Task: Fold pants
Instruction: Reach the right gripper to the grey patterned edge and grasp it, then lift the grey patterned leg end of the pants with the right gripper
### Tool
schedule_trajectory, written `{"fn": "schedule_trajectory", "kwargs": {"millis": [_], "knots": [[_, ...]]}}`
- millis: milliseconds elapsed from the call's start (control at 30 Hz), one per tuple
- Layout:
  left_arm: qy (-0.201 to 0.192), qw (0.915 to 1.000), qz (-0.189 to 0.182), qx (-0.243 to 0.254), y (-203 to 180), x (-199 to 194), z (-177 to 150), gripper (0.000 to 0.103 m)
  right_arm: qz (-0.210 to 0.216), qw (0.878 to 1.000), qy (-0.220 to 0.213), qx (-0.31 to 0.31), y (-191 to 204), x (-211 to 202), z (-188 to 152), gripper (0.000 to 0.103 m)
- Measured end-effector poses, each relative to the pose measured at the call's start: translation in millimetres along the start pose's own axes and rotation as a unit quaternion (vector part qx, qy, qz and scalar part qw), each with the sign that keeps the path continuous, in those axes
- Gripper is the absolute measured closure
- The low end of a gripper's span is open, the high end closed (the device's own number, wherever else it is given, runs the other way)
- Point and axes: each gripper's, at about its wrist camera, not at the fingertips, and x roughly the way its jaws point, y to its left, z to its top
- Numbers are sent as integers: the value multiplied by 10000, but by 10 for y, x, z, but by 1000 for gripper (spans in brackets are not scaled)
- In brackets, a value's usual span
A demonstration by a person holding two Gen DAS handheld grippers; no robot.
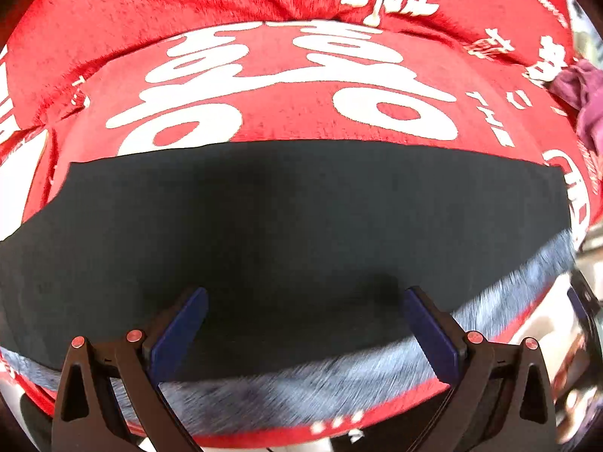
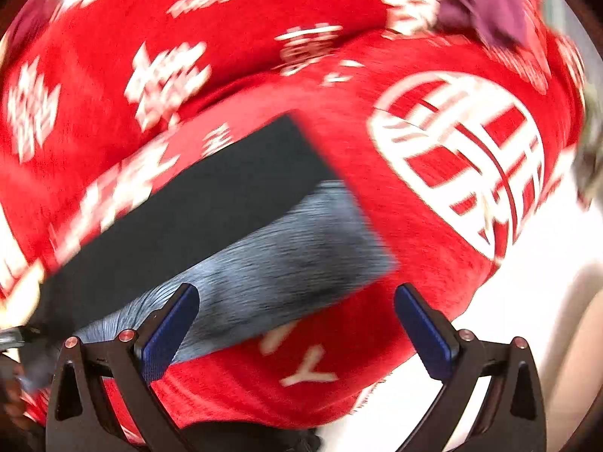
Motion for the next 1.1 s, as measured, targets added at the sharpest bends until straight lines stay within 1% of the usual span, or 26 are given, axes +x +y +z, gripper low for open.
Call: {"fn": "schedule_trajectory", "kwargs": {"millis": [33, 67, 133, 167, 233, 300, 367, 400, 433, 467, 500, 567, 667, 700, 733, 800, 900, 933, 967, 1000, 1033, 1067, 1100], "knots": [[79, 9999, 90, -44, -26, 77, 17, 0, 142, 9998, -47, 152, -104, -1, 13, 0], [44, 9998, 190, -36, -84, 111, 26, 0, 211, 9996, -63, 180, -143, 15, 21, 0], [-94, 9994, 327, 88, -148, 105, 13, 0, 361, 9993, -114, 35, -131, 63, 43, 3], [-127, 9993, 335, 96, -149, 107, 4, 0, 406, 9991, -105, -45, -104, 96, 56, 6], [-141, 9994, 316, 66, -142, 105, 0, 0, 454, 9987, 59, -245, -26, 232, 109, 20], [-172, 9992, 355, 40, -145, 106, -2, 0, 351, 9984, -145, -416, 30, 234, 133, 24], [-222, 9989, 412, -14, -150, 111, -9, 0, 417, 9982, -157, -399, 49, 220, 167, 24], [-243, 9988, 429, -34, -152, 109, -14, 0, 467, 9979, -185, -396, 55, 199, 180, 28], [-262, 9987, 445, -42, -154, 103, -20, 0, 628, 9969, -216, -429, 67, 162, 179, 31], [-276, 9986, 452, -44, -157, 101, -25, 0, 739, 9960, -219, -460, 68, 131, 161, 38], [-278, 9986, 442, -47, -160, 104, -32, 0, 874, 9948, -163, -501, 63, 115, 129, 40], [-260, 9988, 416, -50, -161, 104, -25, 0, 917, 9950, 21, -385, 6, 141, 47, 40], [-298, 9986, 436, -43, -165, 98, -26, 0, 1196, 9927, -48, -115, -97, 82, -108, 40], [-317, 9985, 453, -46, -168, 97, -28, 0, 1321, 9912, -68, -87, -100, 78, -130, 38], [-333, 9984, 459, -52, -169, 95, -32, 0, 1359, 9906, -98, -117, -73, 97, -130, 38], [-337, 9985, 436, -46, -159, 89, -29, 0, 1406, 9896, -233, -173, -13, 136, -71, 38], [-316, 9986, 416, -42, -158, 85, -15, 0, 1553, 9871, -394, 28, -7, 225, 97, 38], [-317, 9986, 417, -43, -156, 85, -13, 0, 1621, 9860, -374, 69, 4, 257, 153, 38], [-322, 9986, 419, -42, -156, 85, -13, 0, 1625, 9861, -351, 48, 19, 265, 183, 43], [-326, 9986, 423, -47, -156, 86, -9, 0, 1575, 9871, -277, -45, 60, 280, 202, 63], [-334, 9985, 429, -53, -157, 89, -9, 0, 1535, 9880, -162, -108, 84, 303, 203, 75], [-346, 9984, 442, -59, -161, 91, -9, 0, 1499, 9885, -114, -135, 88, 312, 196, 80], [-351, 9984, 448, -53, -163, 91, -9, 0, 1482, 9888, -122, -148, 85, 310, 190, 81]]}}
